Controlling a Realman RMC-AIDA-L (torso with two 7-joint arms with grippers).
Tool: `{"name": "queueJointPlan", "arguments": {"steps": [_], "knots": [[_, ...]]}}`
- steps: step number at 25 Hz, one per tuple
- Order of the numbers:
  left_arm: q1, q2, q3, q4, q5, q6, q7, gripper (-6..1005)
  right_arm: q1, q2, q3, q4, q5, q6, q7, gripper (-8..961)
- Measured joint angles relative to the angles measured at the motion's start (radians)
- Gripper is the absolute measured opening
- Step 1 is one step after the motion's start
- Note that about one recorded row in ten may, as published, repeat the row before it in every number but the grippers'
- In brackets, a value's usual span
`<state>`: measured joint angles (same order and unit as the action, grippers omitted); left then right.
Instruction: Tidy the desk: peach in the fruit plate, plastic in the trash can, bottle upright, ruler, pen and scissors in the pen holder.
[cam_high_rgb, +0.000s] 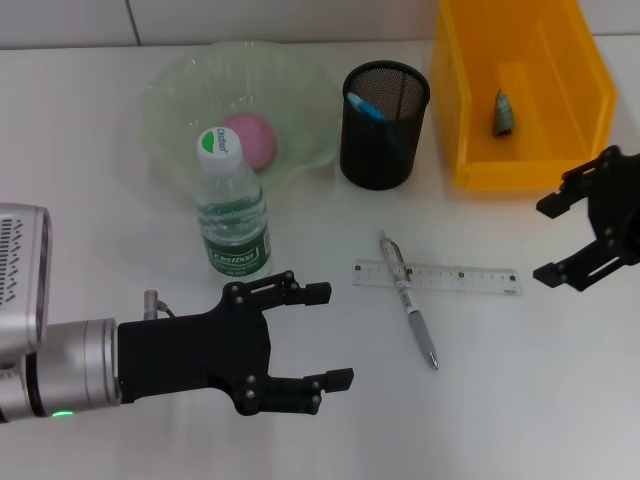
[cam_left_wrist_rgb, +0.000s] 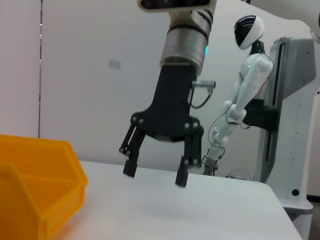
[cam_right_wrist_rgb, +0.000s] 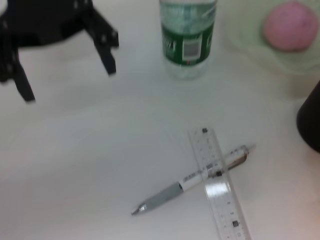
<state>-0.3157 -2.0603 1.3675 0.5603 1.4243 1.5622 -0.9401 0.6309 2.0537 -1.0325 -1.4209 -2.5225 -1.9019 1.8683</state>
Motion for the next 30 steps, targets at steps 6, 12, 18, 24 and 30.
{"name": "queueJointPlan", "arguments": {"steps": [6,12,18,24,30], "knots": [[0.0,0.002,0.004,0.0,0.002,0.001,-0.019,873,0.003,0.023,-0.142,0.012,-0.044,0.086,-0.005,811],[-0.003,0.002,0.003,0.001,0.003,0.0,-0.019,873,0.01,0.023,-0.194,0.056,-0.047,0.15,-0.007,805],[0.002,0.0,-0.003,0.006,0.004,0.0,-0.016,873,0.021,0.023,-0.203,0.075,-0.048,0.207,-0.03,799],[0.002,0.001,-0.001,0.006,0.004,0.002,-0.02,873,0.028,0.025,-0.26,0.144,-0.045,0.286,-0.07,793],[0.003,-0.001,-0.002,0.005,0.004,0.003,-0.021,873,0.031,0.028,-0.335,0.216,-0.024,0.39,-0.072,788]]}}
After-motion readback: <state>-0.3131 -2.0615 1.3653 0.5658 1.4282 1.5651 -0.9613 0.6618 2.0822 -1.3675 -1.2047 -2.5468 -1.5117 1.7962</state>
